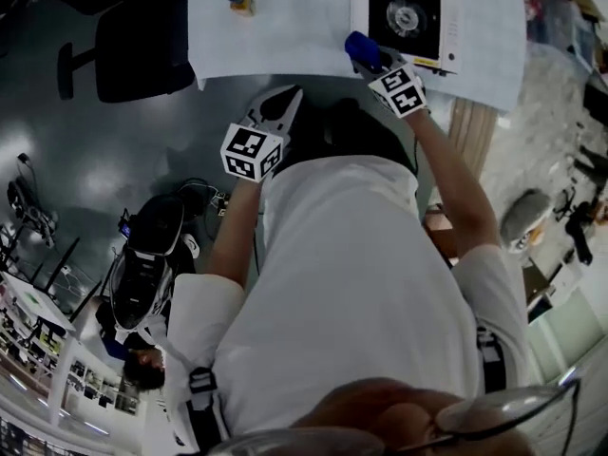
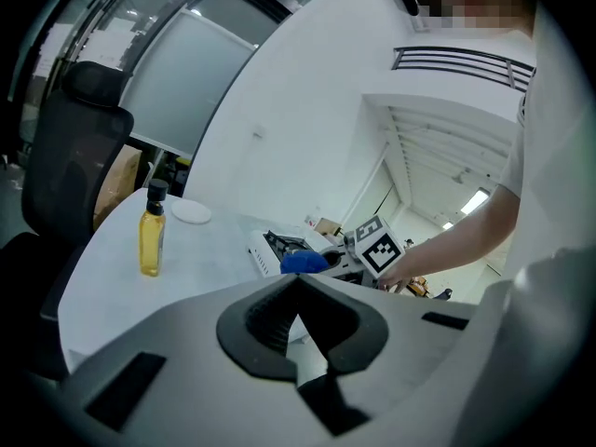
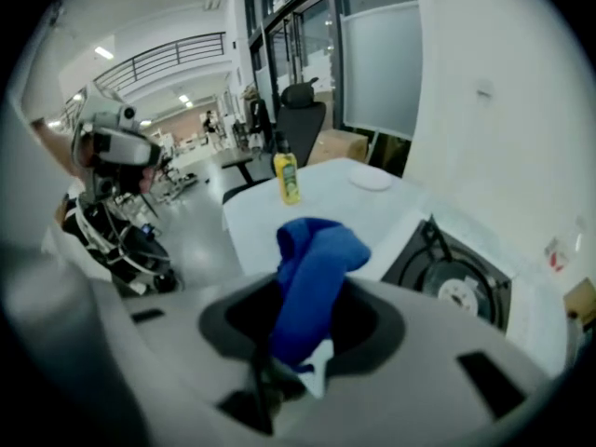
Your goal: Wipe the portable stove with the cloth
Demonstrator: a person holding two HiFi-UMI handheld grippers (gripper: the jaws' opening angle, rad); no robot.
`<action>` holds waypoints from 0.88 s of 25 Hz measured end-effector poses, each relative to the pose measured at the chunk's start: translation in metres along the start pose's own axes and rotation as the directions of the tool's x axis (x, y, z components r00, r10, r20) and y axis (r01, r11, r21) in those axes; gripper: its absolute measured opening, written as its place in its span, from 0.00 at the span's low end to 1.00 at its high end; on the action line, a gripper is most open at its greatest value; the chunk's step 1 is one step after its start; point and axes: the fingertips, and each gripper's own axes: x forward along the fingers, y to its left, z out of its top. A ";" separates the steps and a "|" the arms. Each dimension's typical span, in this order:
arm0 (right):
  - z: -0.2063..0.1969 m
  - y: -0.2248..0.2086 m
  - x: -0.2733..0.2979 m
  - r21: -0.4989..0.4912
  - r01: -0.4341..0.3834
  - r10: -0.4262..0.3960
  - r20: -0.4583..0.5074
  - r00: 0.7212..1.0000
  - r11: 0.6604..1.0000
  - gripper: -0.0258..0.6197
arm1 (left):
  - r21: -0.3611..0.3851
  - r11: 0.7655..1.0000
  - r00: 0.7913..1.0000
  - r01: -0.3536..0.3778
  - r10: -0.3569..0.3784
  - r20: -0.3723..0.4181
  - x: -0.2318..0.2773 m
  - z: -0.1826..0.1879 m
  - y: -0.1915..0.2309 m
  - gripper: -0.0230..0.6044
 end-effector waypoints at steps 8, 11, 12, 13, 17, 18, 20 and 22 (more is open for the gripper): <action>0.013 0.001 0.011 -0.044 -0.190 0.182 -0.146 0.972 0.981 0.28 | -0.055 0.997 0.997 -0.048 0.051 0.053 -0.006 0.000 0.000 0.09; 0.007 0.006 0.027 -0.127 -0.231 0.197 -0.235 0.952 0.965 0.28 | -0.074 0.995 0.995 -0.072 0.077 0.059 -0.003 -0.003 0.002 0.09; 0.006 0.007 0.033 -0.148 -0.246 0.202 -0.263 0.943 0.958 0.28 | -0.081 0.993 0.994 -0.081 0.086 0.062 -0.002 -0.003 0.004 0.09; 0.004 0.008 0.039 -0.166 -0.262 0.207 -0.290 0.934 0.951 0.28 | -0.088 0.992 0.993 -0.090 0.096 0.066 -0.001 -0.002 0.006 0.09; -0.006 0.007 0.052 -0.238 -0.318 0.198 -0.419 0.886 0.918 0.28 | -0.130 0.984 0.986 -0.125 0.137 0.094 0.003 0.000 0.007 0.09; -0.008 0.006 0.056 -0.252 -0.333 0.193 -0.455 0.869 0.909 0.28 | -0.140 0.981 0.984 -0.134 0.149 0.101 0.004 0.000 0.008 0.09; -0.011 0.003 0.063 -0.273 -0.369 0.187 -0.519 0.834 0.888 0.28 | -0.162 0.975 0.978 -0.154 0.173 0.114 0.008 0.001 0.012 0.09; -0.014 0.000 0.070 -0.292 -0.401 0.175 -0.577 0.798 0.868 0.28 | -0.181 0.969 0.973 -0.169 0.193 0.126 0.013 0.000 0.017 0.09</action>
